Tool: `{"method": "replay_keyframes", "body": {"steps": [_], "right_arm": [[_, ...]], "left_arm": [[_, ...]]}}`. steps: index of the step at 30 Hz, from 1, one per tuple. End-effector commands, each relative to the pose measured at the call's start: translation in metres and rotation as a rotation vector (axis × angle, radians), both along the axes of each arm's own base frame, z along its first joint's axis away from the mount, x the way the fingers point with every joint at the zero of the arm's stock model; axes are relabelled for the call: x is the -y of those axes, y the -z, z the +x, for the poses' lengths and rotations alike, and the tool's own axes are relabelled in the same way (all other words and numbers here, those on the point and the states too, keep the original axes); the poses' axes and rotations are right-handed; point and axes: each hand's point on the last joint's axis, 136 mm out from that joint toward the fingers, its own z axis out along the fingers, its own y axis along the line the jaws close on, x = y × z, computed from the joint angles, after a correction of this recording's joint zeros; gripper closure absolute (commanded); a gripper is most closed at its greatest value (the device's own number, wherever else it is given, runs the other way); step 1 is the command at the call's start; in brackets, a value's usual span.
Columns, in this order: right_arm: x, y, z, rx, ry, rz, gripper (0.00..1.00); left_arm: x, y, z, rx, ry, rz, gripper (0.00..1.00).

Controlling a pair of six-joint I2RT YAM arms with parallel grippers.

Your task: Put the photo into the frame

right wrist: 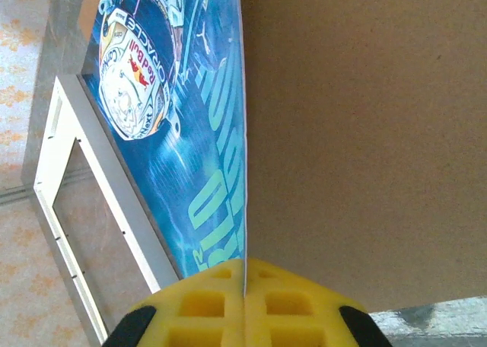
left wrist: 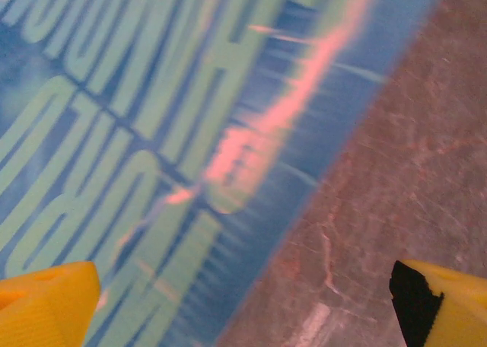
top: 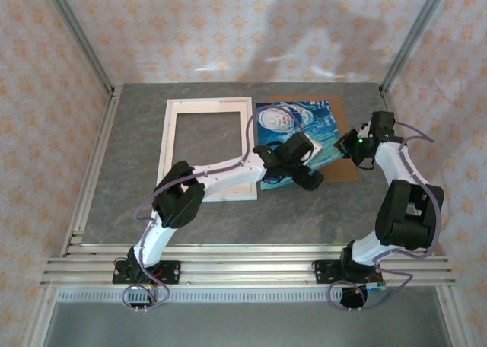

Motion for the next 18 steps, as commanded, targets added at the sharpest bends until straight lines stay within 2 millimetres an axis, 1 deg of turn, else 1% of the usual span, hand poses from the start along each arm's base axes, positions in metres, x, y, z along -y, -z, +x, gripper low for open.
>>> {"method": "replay_keyframes", "body": {"steps": [1,5,8,11,15,18], "right_arm": [[-0.001,-0.001,-0.014,-0.036,0.018,-0.016,1.0],[-0.007,-0.008,-0.023,-0.031,0.003,-0.015,1.0],[-0.01,-0.009,-0.031,-0.042,-0.011,-0.021,1.0],[-0.013,-0.008,-0.035,-0.05,-0.02,-0.021,1.0],[-0.015,-0.007,-0.035,-0.053,-0.024,-0.019,1.0],[-0.016,-0.01,-0.034,-0.049,-0.023,-0.02,1.0]], "left_arm": [[-0.009,-0.006,0.007,0.103,0.045,0.111,0.02],[-0.009,-0.003,0.014,0.14,0.07,0.175,0.04],[-0.007,-0.006,0.02,0.168,0.078,0.191,0.08],[-0.002,-0.005,0.021,0.174,0.094,0.19,0.14],[0.001,0.002,0.019,0.156,0.117,0.191,0.2],[0.004,0.006,0.014,0.135,0.14,0.182,0.3]]}}
